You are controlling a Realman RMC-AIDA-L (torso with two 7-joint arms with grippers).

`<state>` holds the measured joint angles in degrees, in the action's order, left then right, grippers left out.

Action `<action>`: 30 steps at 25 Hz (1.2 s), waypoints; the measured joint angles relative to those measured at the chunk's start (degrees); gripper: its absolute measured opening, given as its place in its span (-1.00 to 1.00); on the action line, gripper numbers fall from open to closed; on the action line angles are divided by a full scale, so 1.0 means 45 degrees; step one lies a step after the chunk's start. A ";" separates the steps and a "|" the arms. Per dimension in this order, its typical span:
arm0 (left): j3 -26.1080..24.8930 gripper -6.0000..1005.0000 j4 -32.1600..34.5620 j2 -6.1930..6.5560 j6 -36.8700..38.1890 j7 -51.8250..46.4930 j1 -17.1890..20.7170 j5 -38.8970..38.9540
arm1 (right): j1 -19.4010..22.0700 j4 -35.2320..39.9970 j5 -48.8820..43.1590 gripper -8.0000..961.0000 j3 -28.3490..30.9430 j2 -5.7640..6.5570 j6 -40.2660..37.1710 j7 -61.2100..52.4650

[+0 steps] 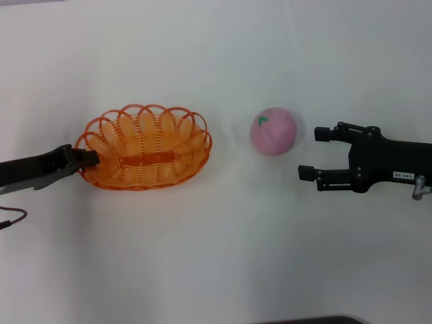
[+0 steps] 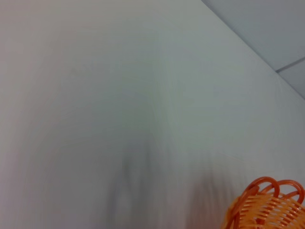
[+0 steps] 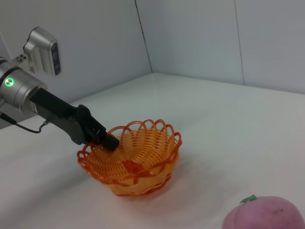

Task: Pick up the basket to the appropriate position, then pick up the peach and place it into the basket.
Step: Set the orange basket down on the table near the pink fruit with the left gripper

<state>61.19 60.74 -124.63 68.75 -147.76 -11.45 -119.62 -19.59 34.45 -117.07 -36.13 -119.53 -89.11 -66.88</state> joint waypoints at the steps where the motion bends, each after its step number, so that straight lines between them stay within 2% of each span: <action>1: 0.0002 -0.69 -0.0005 0.0000 -0.0007 0.0004 0.0002 0.0000 | -0.0001 -0.0001 0.0000 0.97 0.0001 0.0000 0.0000 0.0000; 10: -0.0019 -0.67 -0.0022 0.0000 0.0124 0.0035 0.0007 0.0018 | -0.0074 0.0000 0.0001 0.97 0.0026 0.0000 -0.0002 0.0000; 16: -0.0443 -0.67 -0.0076 0.0000 0.0474 0.0493 0.0083 0.0600 | -0.0134 0.0001 0.0001 0.97 0.0039 0.0000 -0.0002 0.0000; 24: -0.0978 -0.22 -0.0526 0.0002 0.1116 0.1024 -0.0003 0.0707 | -0.0172 0.0092 0.0001 0.97 0.0030 0.0000 -0.0002 -0.0044; 30: -0.2192 0.03 -0.0591 0.0085 0.1878 0.1789 -0.0119 0.0702 | -0.0221 0.0099 0.0000 0.97 0.0039 0.0000 -0.0005 -0.0026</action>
<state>51.33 58.08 -124.25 77.20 -139.71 -11.99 -116.46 -20.58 34.89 -117.07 -35.95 -119.53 -89.14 -67.00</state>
